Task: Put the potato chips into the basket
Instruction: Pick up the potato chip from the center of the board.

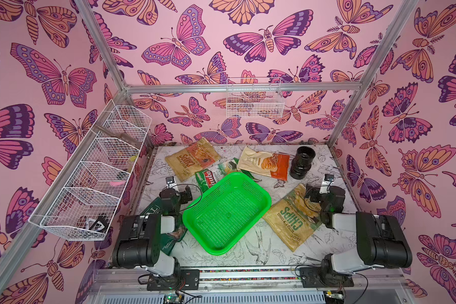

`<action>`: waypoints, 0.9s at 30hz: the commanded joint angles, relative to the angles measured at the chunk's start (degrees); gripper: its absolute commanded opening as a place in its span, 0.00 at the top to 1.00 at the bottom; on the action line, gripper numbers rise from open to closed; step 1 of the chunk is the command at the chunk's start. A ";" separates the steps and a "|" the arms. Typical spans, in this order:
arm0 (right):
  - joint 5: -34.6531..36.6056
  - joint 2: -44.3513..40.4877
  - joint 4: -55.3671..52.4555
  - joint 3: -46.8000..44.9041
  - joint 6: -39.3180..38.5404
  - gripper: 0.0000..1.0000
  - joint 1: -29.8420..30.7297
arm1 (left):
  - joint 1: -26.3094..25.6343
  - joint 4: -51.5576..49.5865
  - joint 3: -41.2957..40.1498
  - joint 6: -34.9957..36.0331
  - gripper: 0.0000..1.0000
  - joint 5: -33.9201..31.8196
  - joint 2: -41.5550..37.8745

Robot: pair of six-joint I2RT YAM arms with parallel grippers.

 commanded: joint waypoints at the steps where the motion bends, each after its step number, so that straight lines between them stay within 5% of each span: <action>1: -0.18 0.68 1.04 1.29 -0.62 0.01 0.49 | 0.49 1.59 0.61 -0.37 0.00 -0.33 0.59; 27: -0.12 0.46 1.37 1.32 -0.52 0.02 0.55 | 0.49 1.87 0.52 -0.21 0.05 -0.51 0.28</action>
